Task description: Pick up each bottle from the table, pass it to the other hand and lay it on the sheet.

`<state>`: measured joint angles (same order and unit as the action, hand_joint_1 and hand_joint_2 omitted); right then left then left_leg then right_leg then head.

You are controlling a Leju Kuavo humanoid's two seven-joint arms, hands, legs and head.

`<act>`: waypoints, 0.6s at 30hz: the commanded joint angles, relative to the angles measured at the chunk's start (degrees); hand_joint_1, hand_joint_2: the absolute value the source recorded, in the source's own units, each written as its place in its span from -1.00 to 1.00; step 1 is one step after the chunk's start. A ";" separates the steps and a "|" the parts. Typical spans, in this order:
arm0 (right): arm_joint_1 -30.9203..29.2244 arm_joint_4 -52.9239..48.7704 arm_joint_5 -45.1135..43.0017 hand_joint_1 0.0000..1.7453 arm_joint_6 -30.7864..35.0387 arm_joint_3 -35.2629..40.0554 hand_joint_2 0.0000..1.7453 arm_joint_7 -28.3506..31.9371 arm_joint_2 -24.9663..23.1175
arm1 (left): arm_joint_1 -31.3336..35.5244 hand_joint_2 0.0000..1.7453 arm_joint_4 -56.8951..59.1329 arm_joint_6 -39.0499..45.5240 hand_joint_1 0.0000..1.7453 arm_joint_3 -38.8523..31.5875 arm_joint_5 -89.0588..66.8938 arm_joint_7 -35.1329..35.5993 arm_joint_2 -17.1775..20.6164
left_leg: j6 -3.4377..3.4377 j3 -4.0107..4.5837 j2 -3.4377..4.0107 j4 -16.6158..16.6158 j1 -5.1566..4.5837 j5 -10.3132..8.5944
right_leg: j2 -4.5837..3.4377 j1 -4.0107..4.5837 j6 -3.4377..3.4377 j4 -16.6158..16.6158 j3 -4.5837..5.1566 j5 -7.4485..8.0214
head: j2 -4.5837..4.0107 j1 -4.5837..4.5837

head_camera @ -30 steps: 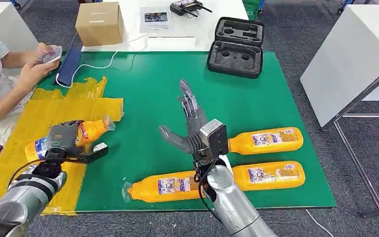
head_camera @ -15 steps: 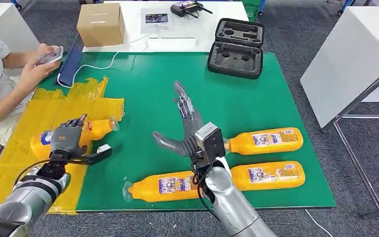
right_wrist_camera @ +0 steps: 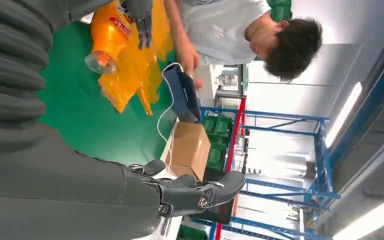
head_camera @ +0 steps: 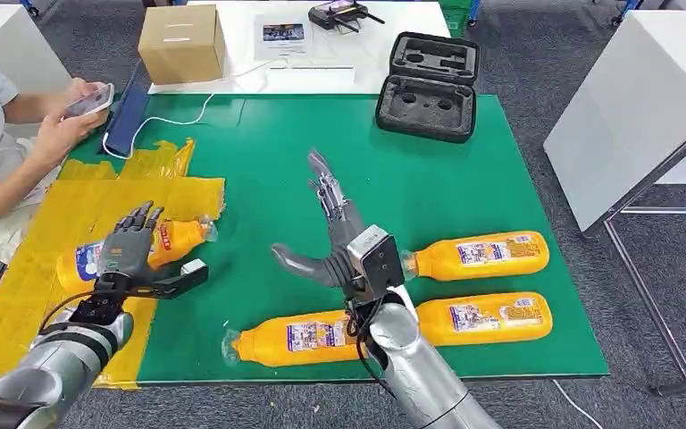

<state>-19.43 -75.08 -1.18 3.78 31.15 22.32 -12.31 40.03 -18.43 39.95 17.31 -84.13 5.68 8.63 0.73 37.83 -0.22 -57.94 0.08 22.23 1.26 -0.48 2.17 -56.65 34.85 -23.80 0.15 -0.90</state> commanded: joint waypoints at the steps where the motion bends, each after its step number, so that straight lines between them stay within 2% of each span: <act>1: -2.11 2.51 0.00 -1.00 0.00 2.11 1.00 -0.24 2.42 | 0.13 1.00 -1.89 0.05 -1.00 -5.83 0.75 -0.95 -2.15 | -0.03 -0.33 0.03 0.01 0.05 0.15 | -0.10 0.04 -0.05 0.08 -0.39 -0.12 | 0.00 0.00; 3: -2.11 2.51 0.00 -1.00 0.00 2.11 1.00 -0.24 2.42 | 0.13 1.00 -1.89 0.05 -1.00 -5.83 0.75 -0.95 -2.15 | -0.05 -0.34 0.02 0.02 0.02 0.15 | -0.11 0.01 -0.05 0.06 -0.38 -0.13 | 0.00 -0.02; 4: -2.00 2.43 0.25 -1.00 0.07 2.13 1.00 -0.18 2.66 | -0.68 1.00 -4.75 0.05 -1.00 -7.89 1.71 -3.24 -2.54 | -0.04 -0.21 -0.02 0.05 0.02 0.08 | -0.05 0.02 -0.04 0.08 -0.24 -0.07 | 0.00 0.00; 7: -1.20 1.82 3.26 -1.00 1.59 2.51 1.00 0.34 3.86 | -4.40 1.00 -17.21 0.05 -1.00 -22.39 6.93 -18.09 -6.69 | -0.04 -0.28 -0.08 0.04 0.04 0.12 | 0.01 0.03 -0.04 0.10 -0.36 -0.13 | 0.00 -0.02; 8: -1.07 1.78 4.29 -1.00 1.88 2.71 1.00 0.18 4.23 | -4.83 1.00 -20.12 0.05 -1.00 -26.89 8.74 -22.04 -8.66 | -0.04 -0.35 -0.06 0.02 0.04 0.16 | -0.01 0.03 -0.05 0.08 -0.42 -0.16 | 0.00 -0.02; 9: -0.83 1.75 7.68 -1.00 3.16 3.44 1.00 -0.53 5.04 | -5.31 1.00 -23.42 0.05 -1.00 -34.08 10.07 -29.20 -12.02 | -0.02 -0.18 -0.12 0.01 0.04 0.09 | 0.06 0.03 -0.02 0.08 -0.25 -0.11 | 0.00 -0.04; 10: -0.34 2.04 12.02 -1.00 4.86 4.24 1.00 -1.08 5.86 | -5.64 1.00 -24.82 0.05 -1.00 -38.36 11.71 -33.78 -14.24 | -0.01 -0.29 -0.28 -0.01 0.06 0.14 | 0.20 0.05 -0.02 0.10 -0.42 -0.19 | 0.00 0.00; 11: -0.37 2.71 15.18 -1.00 5.44 5.13 1.00 -1.16 6.43 | -5.96 1.00 -26.67 0.05 -1.00 -41.05 12.58 -36.86 -15.84 | 0.00 -0.08 -0.25 0.00 0.04 0.05 | 0.21 0.03 0.00 0.08 -0.17 -0.11 | 0.00 -0.02; 12: -0.49 3.55 18.72 -1.00 6.17 6.03 1.00 -1.09 6.80 | -6.44 1.00 -28.36 0.05 -1.00 -43.57 15.48 -41.33 -17.84 | 0.01 -0.21 -0.36 0.01 0.05 0.09 | 0.29 0.03 0.01 0.13 -0.36 -0.17 | 0.00 -0.02; 15: -1.61 5.72 27.76 -1.00 7.53 9.00 1.00 -3.11 7.31 | -7.84 1.00 -31.31 0.05 -1.00 -44.04 20.29 -45.68 -20.47 | 0.02 -0.34 -0.12 0.02 0.01 0.18 | 0.04 -0.01 0.00 0.16 -0.48 -0.18 | 0.00 0.00; 16: -1.86 6.23 29.20 -1.00 7.50 9.53 -1.00 -3.49 7.34 | -8.46 1.00 -32.11 0.05 -1.00 -43.34 21.08 -45.68 -20.64 | 0.01 -0.11 0.01 0.05 -0.03 0.09 | -0.06 -0.04 0.00 0.13 -0.18 -0.06 | 0.00 -0.02; 18: -3.03 8.19 34.74 -1.00 7.81 11.37 -1.00 -4.11 7.53 | -9.56 1.00 -33.36 0.05 -1.00 -41.71 23.38 -45.68 -21.13 | -0.01 -0.42 0.11 0.05 -0.06 0.25 | -0.21 -0.07 -0.03 0.15 -0.47 -0.16 | 0.00 -0.02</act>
<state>-18.72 -74.34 23.28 10.56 34.99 20.37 -8.53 33.16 -42.83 40.30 -15.90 -66.10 -38.01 -4.76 0.76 37.98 -0.19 -57.95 -0.04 22.27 1.23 -0.58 2.20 -56.63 34.99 -23.77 0.15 -0.92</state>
